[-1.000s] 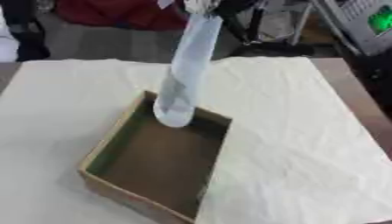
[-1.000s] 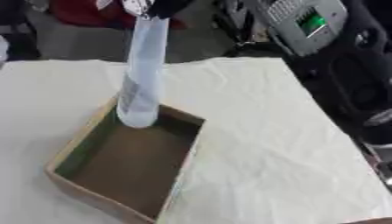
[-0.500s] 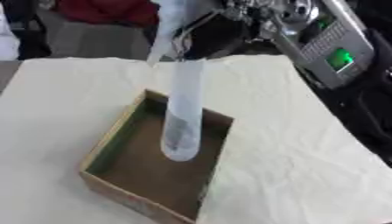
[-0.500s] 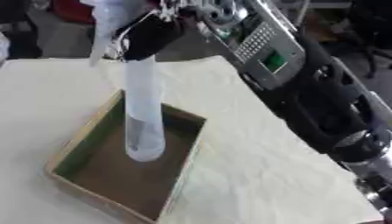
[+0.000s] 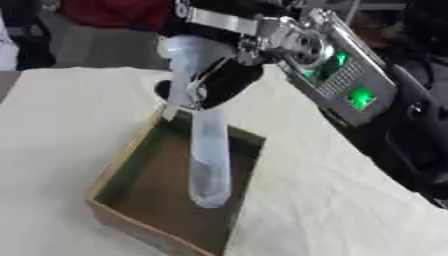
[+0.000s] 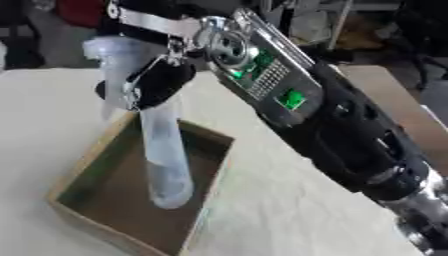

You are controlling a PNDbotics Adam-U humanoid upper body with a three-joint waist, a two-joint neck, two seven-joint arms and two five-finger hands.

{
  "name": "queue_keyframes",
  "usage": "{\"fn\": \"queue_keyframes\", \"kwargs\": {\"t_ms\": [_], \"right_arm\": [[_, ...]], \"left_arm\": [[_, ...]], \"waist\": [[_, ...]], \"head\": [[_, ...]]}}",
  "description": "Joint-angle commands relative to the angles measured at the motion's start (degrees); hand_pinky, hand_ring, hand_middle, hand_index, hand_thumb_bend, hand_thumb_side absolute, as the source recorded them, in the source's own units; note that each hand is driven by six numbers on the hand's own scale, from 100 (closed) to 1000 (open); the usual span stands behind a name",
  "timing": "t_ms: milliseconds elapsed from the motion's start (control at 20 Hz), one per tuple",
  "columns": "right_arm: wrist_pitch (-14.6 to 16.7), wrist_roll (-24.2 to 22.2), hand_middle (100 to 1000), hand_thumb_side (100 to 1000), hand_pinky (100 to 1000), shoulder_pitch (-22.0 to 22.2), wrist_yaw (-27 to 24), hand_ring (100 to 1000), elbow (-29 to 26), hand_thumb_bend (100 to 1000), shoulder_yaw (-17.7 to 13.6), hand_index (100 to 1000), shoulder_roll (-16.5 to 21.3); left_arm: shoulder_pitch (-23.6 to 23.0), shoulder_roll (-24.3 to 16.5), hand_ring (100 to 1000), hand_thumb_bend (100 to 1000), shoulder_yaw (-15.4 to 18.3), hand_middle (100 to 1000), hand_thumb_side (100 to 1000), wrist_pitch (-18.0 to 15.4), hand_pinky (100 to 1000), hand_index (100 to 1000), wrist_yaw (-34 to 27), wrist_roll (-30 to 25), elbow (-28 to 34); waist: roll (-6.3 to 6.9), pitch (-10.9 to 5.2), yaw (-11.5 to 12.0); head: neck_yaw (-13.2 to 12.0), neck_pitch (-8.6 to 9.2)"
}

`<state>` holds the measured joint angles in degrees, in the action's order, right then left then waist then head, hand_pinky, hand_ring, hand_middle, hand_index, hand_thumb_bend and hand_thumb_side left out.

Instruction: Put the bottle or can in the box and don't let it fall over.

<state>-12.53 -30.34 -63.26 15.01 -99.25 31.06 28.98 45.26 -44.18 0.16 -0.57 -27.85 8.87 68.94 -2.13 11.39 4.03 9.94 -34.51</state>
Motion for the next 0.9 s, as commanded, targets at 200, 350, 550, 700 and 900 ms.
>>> {"fn": "queue_keyframes", "kwargs": {"t_ms": [200, 350, 550, 700, 900], "right_arm": [[1.8, -4.2, 679, 100, 753, -0.7, 2.5, 756, -1.8, 397, -0.7, 735, 1.8], [2.2, -5.9, 792, 100, 816, -0.7, 3.0, 836, -2.1, 431, -1.2, 820, 2.1], [2.9, -9.3, 841, 100, 852, -0.7, 1.9, 876, -1.5, 406, -1.2, 851, 2.3], [3.5, -12.5, 854, 100, 860, -0.5, 1.0, 888, -1.1, 413, -0.9, 855, 2.6], [4.4, -16.7, 858, 100, 861, -0.1, 1.0, 885, -0.9, 389, -0.8, 857, 2.8]], "left_arm": [[0.5, -1.4, 787, 308, 0.6, 770, 690, 0.0, 877, 833, 0.4, 0.1, 0.9], [0.5, -1.4, 787, 307, 0.6, 768, 690, 0.0, 877, 833, 0.4, 0.0, 0.9], [0.4, -1.4, 787, 308, 0.6, 767, 690, 0.0, 877, 833, 0.4, -0.1, 0.9], [0.4, -1.4, 787, 307, 0.6, 766, 689, 0.0, 877, 832, 0.4, -0.1, 0.8], [0.3, -1.4, 786, 309, 0.7, 764, 689, 0.0, 877, 832, 0.3, 0.0, 0.8]], "waist": [[0.52, -0.9, 0.1], [0.58, -0.93, 0.0], [0.57, -1.01, -0.1], [0.57, -0.99, -0.1], [0.58, -0.88, -0.2]], "head": [[-0.1, 0.86], [-0.3, 0.91], [-0.2, 1.07], [-0.2, 1.1], [-0.2, 1.06]]}}
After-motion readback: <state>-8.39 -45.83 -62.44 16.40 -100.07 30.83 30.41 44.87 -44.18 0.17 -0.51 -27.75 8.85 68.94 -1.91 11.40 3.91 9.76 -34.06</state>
